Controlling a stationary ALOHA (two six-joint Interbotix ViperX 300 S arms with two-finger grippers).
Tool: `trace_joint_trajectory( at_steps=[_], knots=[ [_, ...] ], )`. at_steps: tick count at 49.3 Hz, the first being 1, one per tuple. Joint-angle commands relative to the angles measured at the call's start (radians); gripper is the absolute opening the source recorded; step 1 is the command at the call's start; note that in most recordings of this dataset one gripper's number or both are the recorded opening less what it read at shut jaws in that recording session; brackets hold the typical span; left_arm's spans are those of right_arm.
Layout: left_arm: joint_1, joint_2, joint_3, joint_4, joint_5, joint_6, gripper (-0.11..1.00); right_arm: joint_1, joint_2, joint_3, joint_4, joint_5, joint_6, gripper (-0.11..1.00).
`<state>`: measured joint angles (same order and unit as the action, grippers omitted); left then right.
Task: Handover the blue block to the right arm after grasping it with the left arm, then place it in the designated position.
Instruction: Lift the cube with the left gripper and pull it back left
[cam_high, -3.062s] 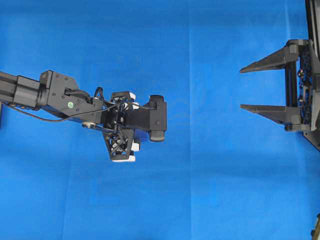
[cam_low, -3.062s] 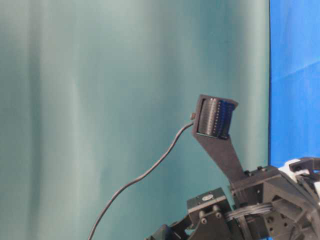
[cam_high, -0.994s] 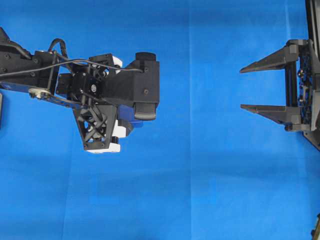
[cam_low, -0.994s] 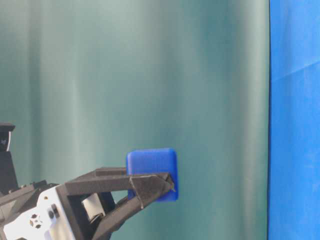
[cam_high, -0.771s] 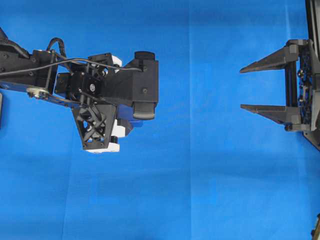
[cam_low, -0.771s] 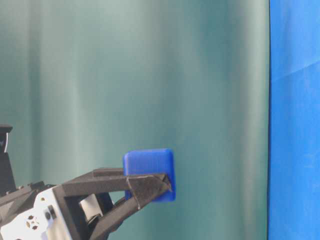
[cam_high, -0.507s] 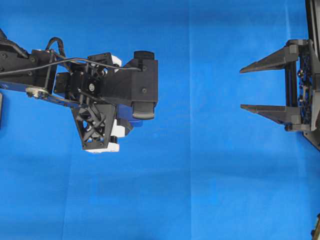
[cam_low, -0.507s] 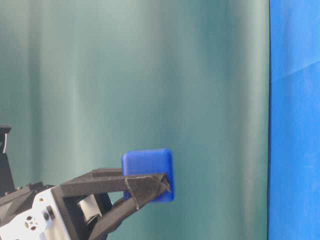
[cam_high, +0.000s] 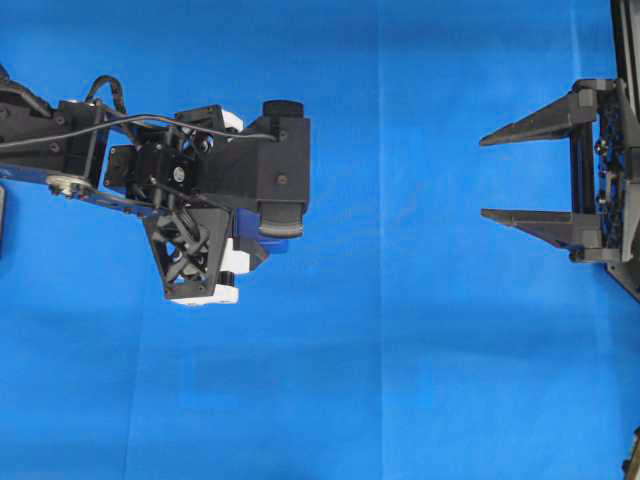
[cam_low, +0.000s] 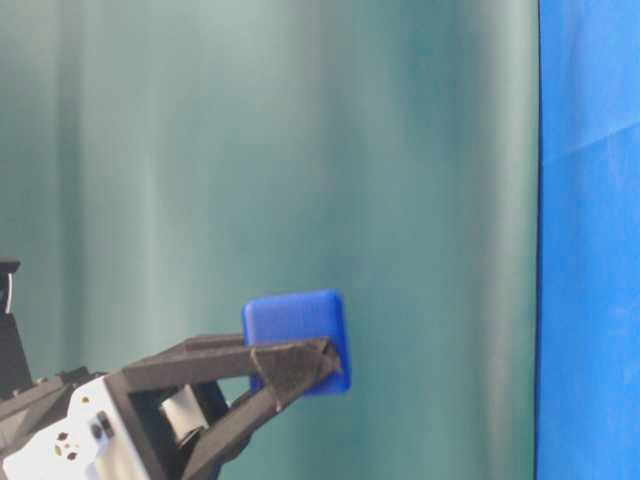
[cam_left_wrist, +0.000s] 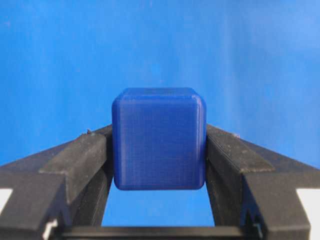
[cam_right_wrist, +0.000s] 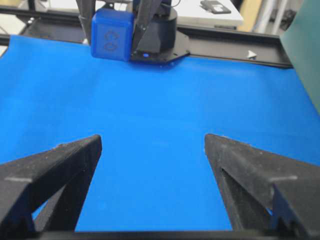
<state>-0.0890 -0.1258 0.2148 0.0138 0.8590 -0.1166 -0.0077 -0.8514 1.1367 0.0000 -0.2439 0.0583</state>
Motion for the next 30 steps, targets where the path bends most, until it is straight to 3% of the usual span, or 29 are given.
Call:
trace_joint_trajectory(
  at_steps=[1, 30],
  knots=[
    [-0.002, -0.107, 0.018, 0.009, -0.089, 0.006, 0.46, -0.002, 0.000, -0.031, 0.002, -0.005, 0.000, 0.98],
    [0.006, -0.385, 0.434, 0.017, -0.965, 0.078, 0.46, -0.002, -0.003, -0.035, 0.002, -0.005, -0.002, 0.98]
  ],
)
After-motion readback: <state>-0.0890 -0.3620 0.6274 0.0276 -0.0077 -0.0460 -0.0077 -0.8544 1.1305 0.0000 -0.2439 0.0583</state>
